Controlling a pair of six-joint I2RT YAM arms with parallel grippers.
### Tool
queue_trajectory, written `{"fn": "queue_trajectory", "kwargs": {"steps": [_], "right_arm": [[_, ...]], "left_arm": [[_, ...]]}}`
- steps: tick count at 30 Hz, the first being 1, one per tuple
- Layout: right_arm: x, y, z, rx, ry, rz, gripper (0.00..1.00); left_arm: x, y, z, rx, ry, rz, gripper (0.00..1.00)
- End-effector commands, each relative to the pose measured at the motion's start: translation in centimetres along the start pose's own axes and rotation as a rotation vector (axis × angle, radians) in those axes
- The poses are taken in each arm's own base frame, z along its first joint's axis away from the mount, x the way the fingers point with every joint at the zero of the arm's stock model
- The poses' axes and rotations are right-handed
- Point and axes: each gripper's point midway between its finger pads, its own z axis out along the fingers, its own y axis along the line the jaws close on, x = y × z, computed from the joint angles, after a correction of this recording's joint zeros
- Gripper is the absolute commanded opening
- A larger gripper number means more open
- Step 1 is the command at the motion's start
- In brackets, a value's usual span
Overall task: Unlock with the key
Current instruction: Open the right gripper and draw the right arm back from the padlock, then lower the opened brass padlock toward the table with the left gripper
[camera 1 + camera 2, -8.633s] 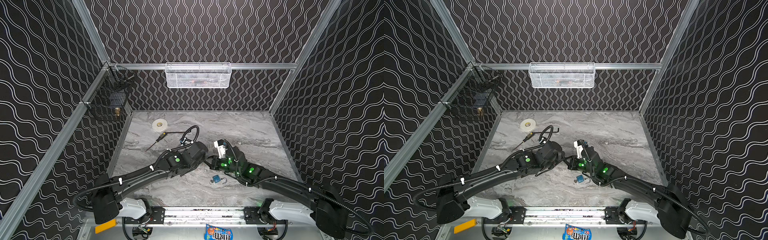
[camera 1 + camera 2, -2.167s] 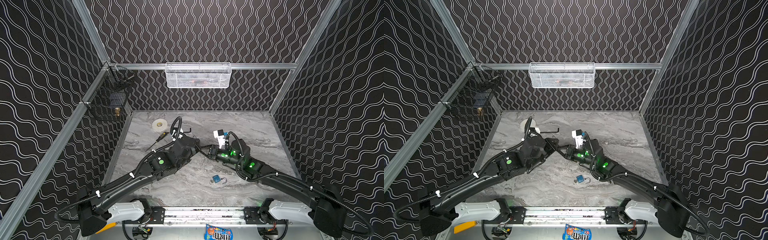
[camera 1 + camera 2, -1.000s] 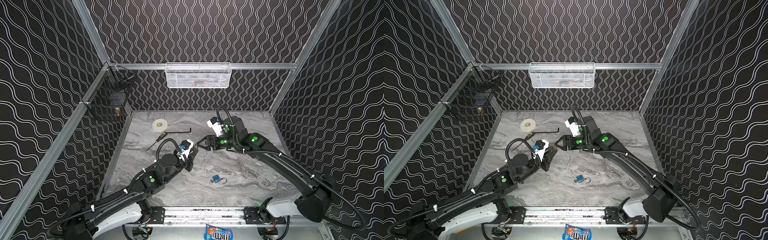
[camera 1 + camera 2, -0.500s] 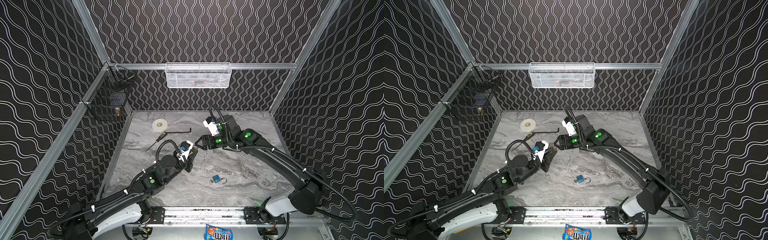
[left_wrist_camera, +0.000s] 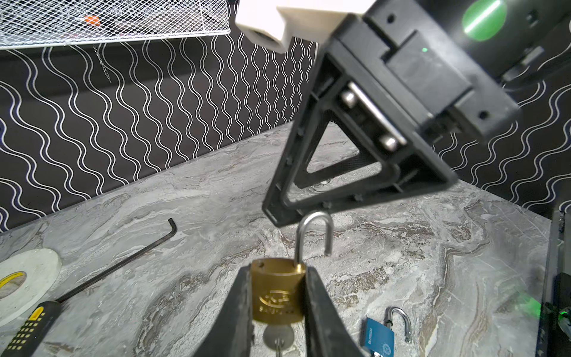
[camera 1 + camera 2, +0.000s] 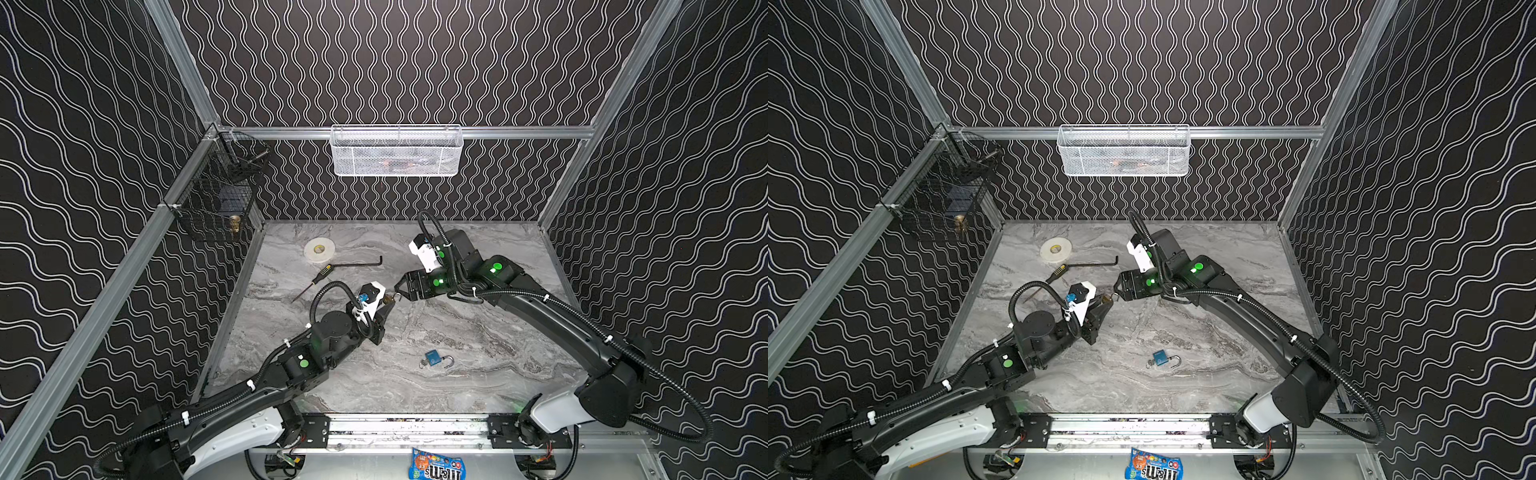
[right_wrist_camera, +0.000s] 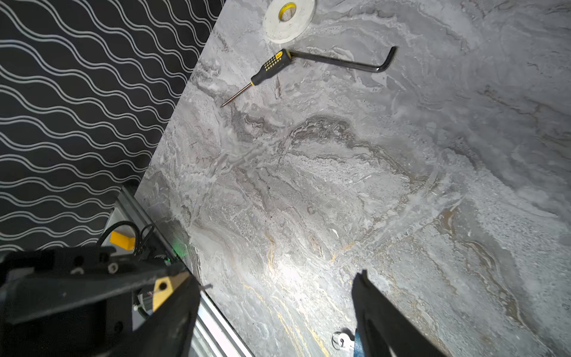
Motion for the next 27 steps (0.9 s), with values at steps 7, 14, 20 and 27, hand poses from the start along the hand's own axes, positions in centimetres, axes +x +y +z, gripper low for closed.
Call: {"fn": "queue_trajectory", "kwargs": {"steps": [7,14,20,27], "right_arm": [[0.5,-0.2,-0.4,0.006,-0.009,-0.019,0.79],[0.2,-2.3,-1.1,0.101,-0.056,0.007,0.8],[0.0,-3.3,-1.8,0.09,-0.099,0.045,0.81],[1.6,-3.8,-0.4,0.053,-0.07,0.049,0.81]], "left_arm": [[-1.0,0.3,0.2,-0.022,-0.032,-0.007,0.0],[-0.1,0.5,0.2,-0.032,0.026,-0.04,0.0],[2.3,1.7,0.2,-0.118,0.176,-0.127,0.0],[7.5,2.0,-0.6,-0.209,0.5,-0.212,0.0]]}}
